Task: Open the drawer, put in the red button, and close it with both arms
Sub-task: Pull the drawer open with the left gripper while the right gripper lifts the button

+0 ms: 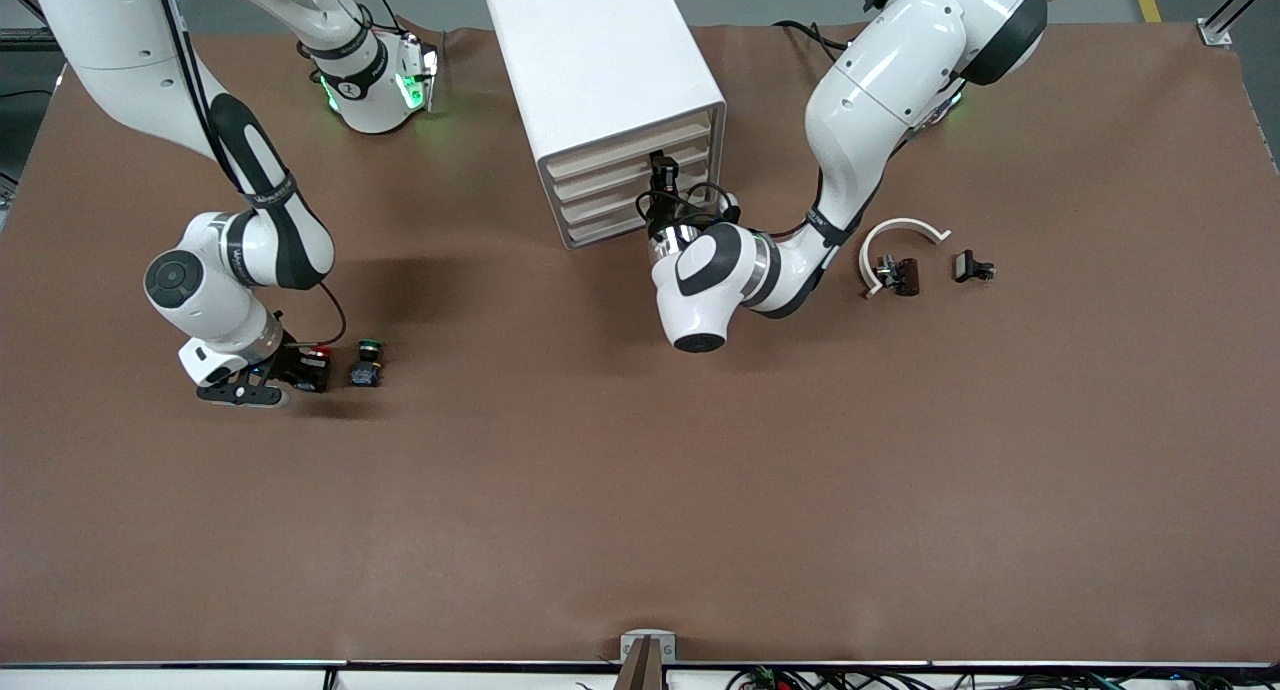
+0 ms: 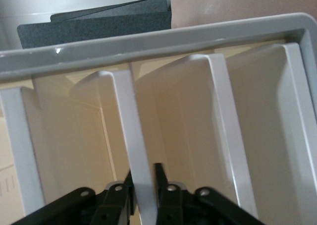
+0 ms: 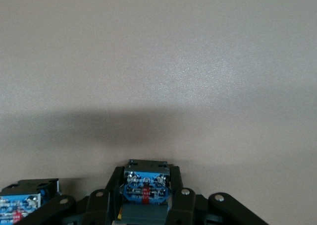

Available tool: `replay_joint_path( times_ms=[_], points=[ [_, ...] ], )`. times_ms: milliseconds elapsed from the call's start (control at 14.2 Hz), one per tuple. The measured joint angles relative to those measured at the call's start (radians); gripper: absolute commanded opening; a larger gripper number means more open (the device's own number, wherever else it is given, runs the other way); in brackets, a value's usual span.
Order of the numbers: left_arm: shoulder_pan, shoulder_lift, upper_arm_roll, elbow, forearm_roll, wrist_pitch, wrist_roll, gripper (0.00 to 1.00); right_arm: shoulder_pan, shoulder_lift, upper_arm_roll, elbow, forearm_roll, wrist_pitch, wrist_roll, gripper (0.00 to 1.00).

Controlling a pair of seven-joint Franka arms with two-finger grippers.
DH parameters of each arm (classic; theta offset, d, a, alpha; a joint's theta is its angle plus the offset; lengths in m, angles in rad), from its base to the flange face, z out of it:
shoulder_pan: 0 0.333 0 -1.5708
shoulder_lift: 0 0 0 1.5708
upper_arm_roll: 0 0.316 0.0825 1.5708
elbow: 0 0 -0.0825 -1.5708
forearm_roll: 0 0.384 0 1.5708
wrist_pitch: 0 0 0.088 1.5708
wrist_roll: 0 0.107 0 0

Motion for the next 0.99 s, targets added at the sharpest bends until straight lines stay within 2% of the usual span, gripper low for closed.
replay_joint_path(
  times_ms=[211,493,775,986],
  points=[
    [0.001,0.003,0.001,0.0,-0.003,-0.004,-0.025,0.1,0.0,-0.01,0.0,0.034,0.0,-0.109,0.0,0.0],
    [0.005,0.003,0.008,0.001,-0.004,-0.006,-0.028,0.11,0.027,-0.092,0.003,0.163,0.016,-0.415,0.09,0.0],
    [0.024,0.003,0.075,0.013,-0.038,-0.024,-0.029,0.11,0.156,-0.197,0.009,0.233,0.044,-0.627,0.35,0.0],
    [0.066,0.004,0.093,0.024,-0.056,-0.019,-0.029,0.12,0.276,-0.242,0.012,0.235,0.109,-0.671,0.555,0.0]
  ],
)
